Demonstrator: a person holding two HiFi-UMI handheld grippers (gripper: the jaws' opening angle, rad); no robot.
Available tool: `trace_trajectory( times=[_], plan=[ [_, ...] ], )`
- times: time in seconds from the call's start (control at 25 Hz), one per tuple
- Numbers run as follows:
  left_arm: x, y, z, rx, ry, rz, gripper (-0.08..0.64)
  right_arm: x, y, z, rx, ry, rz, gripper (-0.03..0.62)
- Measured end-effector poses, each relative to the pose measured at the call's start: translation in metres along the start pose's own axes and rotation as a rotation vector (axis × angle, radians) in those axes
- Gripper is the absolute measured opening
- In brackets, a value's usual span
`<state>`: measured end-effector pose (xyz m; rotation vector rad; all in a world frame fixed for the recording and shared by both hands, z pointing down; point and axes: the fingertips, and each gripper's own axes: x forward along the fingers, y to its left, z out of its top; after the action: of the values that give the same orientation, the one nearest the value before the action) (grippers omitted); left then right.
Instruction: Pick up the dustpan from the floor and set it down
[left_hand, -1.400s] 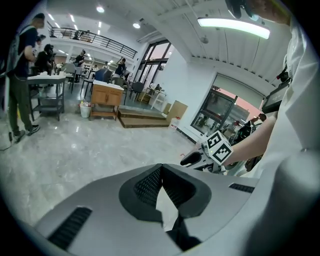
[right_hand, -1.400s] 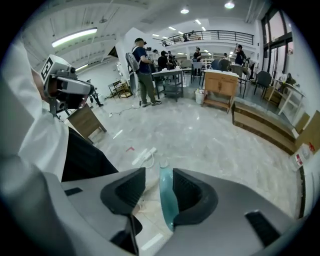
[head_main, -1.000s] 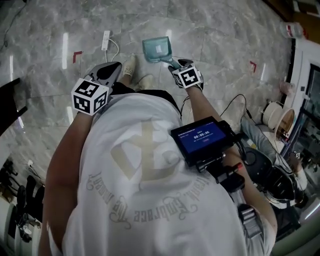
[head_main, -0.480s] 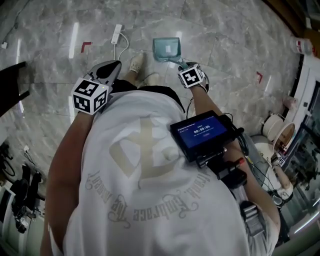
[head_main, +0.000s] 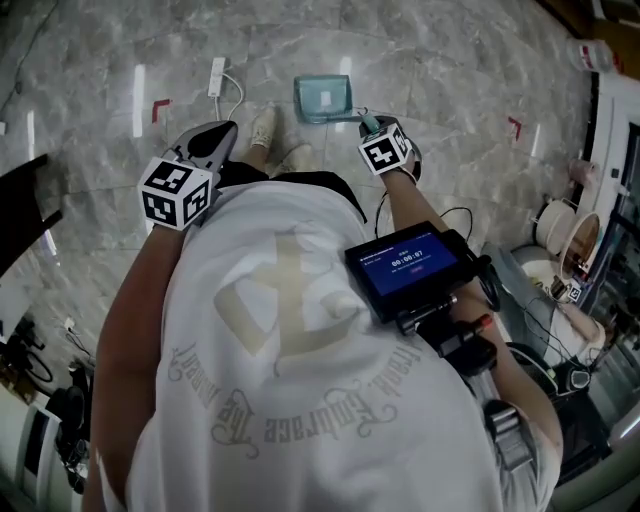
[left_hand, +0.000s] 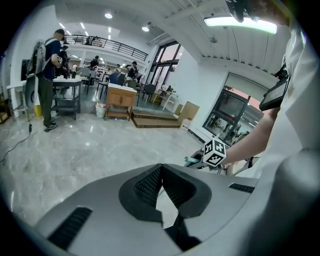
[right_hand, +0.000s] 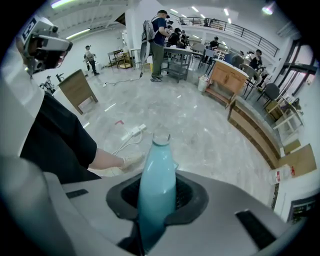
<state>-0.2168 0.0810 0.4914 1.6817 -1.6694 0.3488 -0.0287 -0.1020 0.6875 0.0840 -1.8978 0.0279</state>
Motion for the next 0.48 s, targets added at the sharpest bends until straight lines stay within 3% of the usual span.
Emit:
trace_trajectory(
  times=[0.48],
  plan=[
    [0.056,-0.001,0.015,0.097,0.041,-0.146,0.012,-0.014,-0.004,-0.016,0.153,-0.054,-0.052,0.075]
  ],
)
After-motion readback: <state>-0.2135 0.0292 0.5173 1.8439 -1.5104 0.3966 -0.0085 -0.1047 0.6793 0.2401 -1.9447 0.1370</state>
